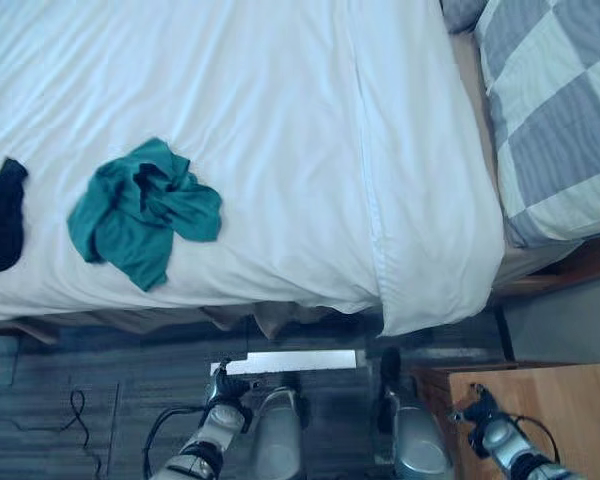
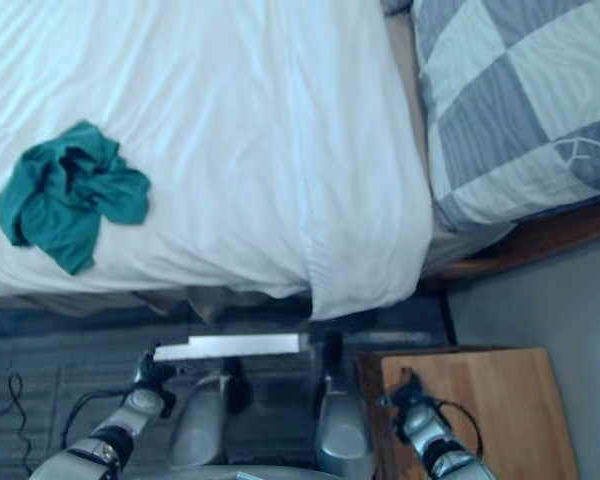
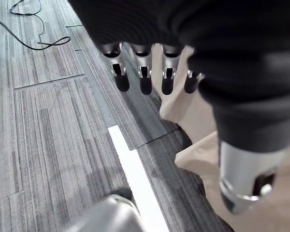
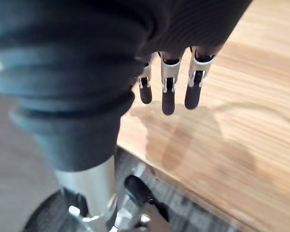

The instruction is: Tidy up the quilt and then pick up the clothes from the bed and put them into the laundry hamper.

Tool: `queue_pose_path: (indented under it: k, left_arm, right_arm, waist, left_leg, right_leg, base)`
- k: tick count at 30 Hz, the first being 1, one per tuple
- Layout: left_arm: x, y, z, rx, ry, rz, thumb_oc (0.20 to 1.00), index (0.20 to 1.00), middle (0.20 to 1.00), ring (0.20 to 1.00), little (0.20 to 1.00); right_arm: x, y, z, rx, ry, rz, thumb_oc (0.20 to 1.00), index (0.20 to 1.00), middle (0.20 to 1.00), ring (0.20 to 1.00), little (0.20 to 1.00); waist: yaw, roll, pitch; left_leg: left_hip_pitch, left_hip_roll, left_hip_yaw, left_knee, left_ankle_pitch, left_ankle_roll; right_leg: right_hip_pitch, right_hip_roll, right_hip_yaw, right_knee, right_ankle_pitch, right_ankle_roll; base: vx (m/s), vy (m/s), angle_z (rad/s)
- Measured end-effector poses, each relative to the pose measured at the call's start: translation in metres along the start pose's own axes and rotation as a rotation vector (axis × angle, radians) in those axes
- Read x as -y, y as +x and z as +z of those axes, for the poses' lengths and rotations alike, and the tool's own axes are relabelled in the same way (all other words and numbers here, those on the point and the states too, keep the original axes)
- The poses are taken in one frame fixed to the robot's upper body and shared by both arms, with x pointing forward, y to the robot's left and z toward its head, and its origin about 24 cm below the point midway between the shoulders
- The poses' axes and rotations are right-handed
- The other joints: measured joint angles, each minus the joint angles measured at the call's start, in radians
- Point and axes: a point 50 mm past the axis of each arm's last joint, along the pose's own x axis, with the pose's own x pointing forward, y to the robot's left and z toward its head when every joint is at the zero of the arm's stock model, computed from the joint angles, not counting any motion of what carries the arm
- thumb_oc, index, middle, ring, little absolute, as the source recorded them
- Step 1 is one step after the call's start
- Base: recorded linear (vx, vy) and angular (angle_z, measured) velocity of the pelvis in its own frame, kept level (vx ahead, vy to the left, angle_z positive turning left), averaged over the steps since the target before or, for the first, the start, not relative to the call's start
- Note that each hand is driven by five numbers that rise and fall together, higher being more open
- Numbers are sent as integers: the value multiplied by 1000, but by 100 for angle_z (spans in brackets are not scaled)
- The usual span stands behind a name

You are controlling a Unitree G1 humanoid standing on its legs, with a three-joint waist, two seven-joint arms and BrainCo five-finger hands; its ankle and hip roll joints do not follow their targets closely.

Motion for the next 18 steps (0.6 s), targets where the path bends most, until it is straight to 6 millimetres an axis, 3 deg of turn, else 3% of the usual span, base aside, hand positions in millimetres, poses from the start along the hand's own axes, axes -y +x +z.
queue_pose_path:
  k: [1, 2, 3, 4, 5, 6, 7, 8, 9, 10, 11, 12, 13, 14, 15, 16, 17, 18]
  left_arm:
    - [7, -2, -3, -16, -14, -15, 1000, 1000, 1000, 1000, 1000]
    - [13, -3, -2, -8, -8, -32, 1000, 1000, 1000, 1000, 1000]
    - [20, -7, -5, -12, -12, -52, 1000, 1000, 1000, 1000, 1000]
    - [24, -8, -7, -15, -11, -64, 1000, 1000, 1000, 1000, 1000]
    - [27, -9, -7, -14, 1, -77, 1000, 1000, 1000, 1000, 1000]
    - [30, -11, -11, -19, 10, -87, 1000, 1000, 1000, 1000, 1000]
    - [35, -14, -17, -30, 46, -110, 1000, 1000, 1000, 1000, 1000]
    - [32, -13, -17, -29, 65, -108, 1000, 1000, 1000, 1000, 1000]
    - [28, -13, -22, -43, 75, -99, 1000, 1000, 1000, 1000, 1000]
    - [11, -16, -50, -134, 79, -57, 1000, 1000, 1000, 1000, 1000]
    - [2, -20, -66, -182, 98, -42, 1000, 1000, 1000, 1000, 1000]
    - [-5, -24, -81, -219, 118, -33, 1000, 1000, 1000, 1000, 1000]
    - [-9, -27, -87, -240, 125, -27, 1000, 1000, 1000, 1000, 1000]
    - [-18, -32, -102, -293, 138, -13, 1000, 1000, 1000, 1000, 1000]
    - [-18, -33, -105, -301, 143, -14, 1000, 1000, 1000, 1000, 1000]
    - [-15, -34, -108, -318, 152, -31, 1000, 1000, 1000, 1000, 1000]
    - [-12, -35, -107, -320, 144, -41, 1000, 1000, 1000, 1000, 1000]
    - [-5, -35, -106, -317, 135, -62, 1000, 1000, 1000, 1000, 1000]
  right_arm:
    - [-2, -1, -3, -10, 3, 6, 1000, 1000, 1000, 1000, 1000]
    - [-3, -3, -10, -29, 20, 4, 1000, 1000, 1000, 1000, 1000]
    - [-10, -7, -22, -75, 40, 22, 1000, 1000, 1000, 1000, 1000]
    - [-13, -11, -37, -128, 44, 34, 1000, 1000, 1000, 1000, 1000]
    - [-17, -16, -50, -168, 54, 45, 1000, 1000, 1000, 1000, 1000]
    - [-21, -20, -60, -192, 46, 59, 1000, 1000, 1000, 1000, 1000]
    - [-22, -31, -87, -264, 35, 66, 1000, 1000, 1000, 1000, 1000]
    - [-28, -36, -94, -290, 55, 78, 1000, 1000, 1000, 1000, 1000]
    - [-39, -41, -99, -323, 57, 108, 1000, 1000, 1000, 1000, 1000]
    - [-69, -57, -104, -372, 134, 182, 1000, 1000, 1000, 1000, 1000]
    - [-84, -63, -99, -376, 151, 201, 1000, 1000, 1000, 1000, 1000]
    - [-83, -63, -98, -363, 138, 203, 1000, 1000, 1000, 1000, 1000]
    - [-82, -60, -93, -336, 120, 203, 1000, 1000, 1000, 1000, 1000]
    - [-76, -53, -82, -269, 113, 191, 1000, 1000, 1000, 1000, 1000]
    - [-73, -50, -77, -242, 108, 191, 1000, 1000, 1000, 1000, 1000]
    - [-73, -46, -66, -209, 130, 196, 1000, 1000, 1000, 1000, 1000]
    - [-71, -43, -59, -196, 156, 189, 1000, 1000, 1000, 1000, 1000]
    - [-73, -43, -58, -201, 174, 196, 1000, 1000, 1000, 1000, 1000]
  waist:
    - [-2, 14, -21]
    - [-3, 9, -34]
    - [3, 22, -76]
    - [-4, 18, -107]
    - [1, 12, -122]
    - [-3, 22, -144]
    - [-10, 27, -167]
    - [-10, -2, -167]
    - [-5, -27, -181]
    - [25, -54, -206]
    - [33, -56, -219]
    - [30, -51, -222]
    - [30, -38, -219]
    - [18, -16, -223]
    - [15, -18, -217]
    - [-9, -30, -211]
    - [-13, -30, -206]
    - [-26, -24, -198]
  left_leg:
    - [59, 69, 2, -131, 11, -3]
    - [67, 101, -8, -168, 25, -30]
    - [76, 147, 21, -214, 32, -43]
    - [72, 160, 52, -218, 34, -30]
    - [75, 149, 45, -209, 36, -34]
    - [88, 130, 52, -210, 30, -10]
    - [104, 60, 45, -186, 26, -11]
    - [111, 25, 53, -179, 65, -60]
    - [107, -7, 71, -174, 61, -54]
    - [143, -39, 163, -213, 82, 5]
    - [182, -48, 186, -245, 89, 13]
    - [196, -50, 188, -257, 88, 24]
    - [207, -38, 188, -277, 94, 37]
    - [209, -12, 200, -321, 115, 66]
    - [209, -16, 203, -333, 115, 66]
    - [202, -37, 207, -330, 114, 64]
    - [205, -49, 208, -331, 112, 61]
    - [219, -55, 200, -332, 106, 63]
  right_leg:
    - [19, -12, -16, 4, 3, 10]
    - [17, -18, -20, 14, -8, 29]
    - [16, -37, -45, 29, -14, 55]
    - [16, -65, -65, 33, -15, 66]
    - [27, -89, -61, 26, -15, 85]
    - [37, -102, -73, 25, -16, 87]
    - [70, -174, -117, 36, 53, 125]
    - [68, -232, -106, 54, 38, 143]
    - [59, -270, -80, 60, 25, 129]
    - [61, -329, -233, 173, 36, 39]
    - [64, -316, -249, 216, 33, 42]
    - [52, -272, -233, 247, -6, 64]
    - [32, -218, -212, 302, -82, 80]
    - [-33, -72, -206, 418, -201, 74]
    - [-58, -10, -203, 454, -252, 66]
    - [-54, 48, -202, 403, -302, 4]
    - [-49, 67, -163, 382, -320, -36]
    - [-21, 80, -155, 353, -309, -26]
  base:
    - [-48, 657, 42]
    - [-22, 841, 60]
    - [13, 417, 68]
    - [33, 436, 66]
    - [-7, 661, 56]
    - [-11, 663, 68]
    - [-63, 858, 75]
    - [-49, 451, 68]
    - [-57, 616, 37]
    - [9, 435, 7]
    - [9, 433, -10]
    - [27, 386, -27]
    - [26, 213, -32]
    - [40, 346, -30]
    - [126, 307, -12]
    - [218, 477, -1]
    - [204, 344, 12]
    - [186, 362, -3]
